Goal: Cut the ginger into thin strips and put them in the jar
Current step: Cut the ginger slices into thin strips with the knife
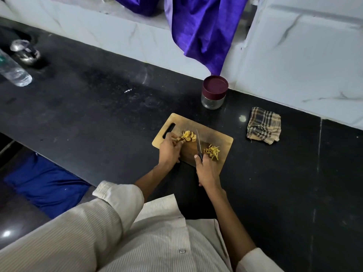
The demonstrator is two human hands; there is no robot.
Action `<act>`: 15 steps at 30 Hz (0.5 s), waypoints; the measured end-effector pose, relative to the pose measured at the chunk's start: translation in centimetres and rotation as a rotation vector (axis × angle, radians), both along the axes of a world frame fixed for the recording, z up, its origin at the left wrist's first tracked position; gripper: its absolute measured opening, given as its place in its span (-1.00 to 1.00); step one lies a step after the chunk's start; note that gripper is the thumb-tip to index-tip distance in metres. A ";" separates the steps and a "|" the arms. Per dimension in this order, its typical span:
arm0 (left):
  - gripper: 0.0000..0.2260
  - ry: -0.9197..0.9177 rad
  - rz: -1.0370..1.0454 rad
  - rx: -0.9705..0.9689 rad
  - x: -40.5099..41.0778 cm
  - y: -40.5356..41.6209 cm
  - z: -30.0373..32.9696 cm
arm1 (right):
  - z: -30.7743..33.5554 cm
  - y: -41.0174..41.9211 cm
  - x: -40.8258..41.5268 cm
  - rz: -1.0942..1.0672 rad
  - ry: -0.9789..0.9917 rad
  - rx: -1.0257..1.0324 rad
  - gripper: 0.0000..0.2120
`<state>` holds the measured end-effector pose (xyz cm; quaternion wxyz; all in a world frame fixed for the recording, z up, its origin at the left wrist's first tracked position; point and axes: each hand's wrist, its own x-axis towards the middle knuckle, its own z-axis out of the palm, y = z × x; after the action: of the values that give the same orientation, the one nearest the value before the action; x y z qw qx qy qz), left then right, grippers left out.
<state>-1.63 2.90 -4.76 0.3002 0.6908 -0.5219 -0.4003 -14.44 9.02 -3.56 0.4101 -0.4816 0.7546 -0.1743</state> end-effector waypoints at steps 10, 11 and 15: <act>-0.95 -0.070 0.023 0.014 -0.4 -0.4 -0.3 | -0.7 -0.6 -0.7 0.027 -0.020 0.024 -0.66; -0.94 -0.067 0.027 0.020 -0.4 -0.4 -0.3 | -0.8 -0.7 -0.8 0.031 -0.028 0.029 -0.66; -0.91 -0.064 0.029 0.014 -0.3 -0.1 -0.3 | -1.4 -0.7 -1.2 0.031 -0.100 0.031 -0.64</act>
<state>-1.91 2.76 -5.05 0.2844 0.7126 -0.5186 -0.3773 -15.59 8.30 -4.92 0.4571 -0.4776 0.7283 -0.1802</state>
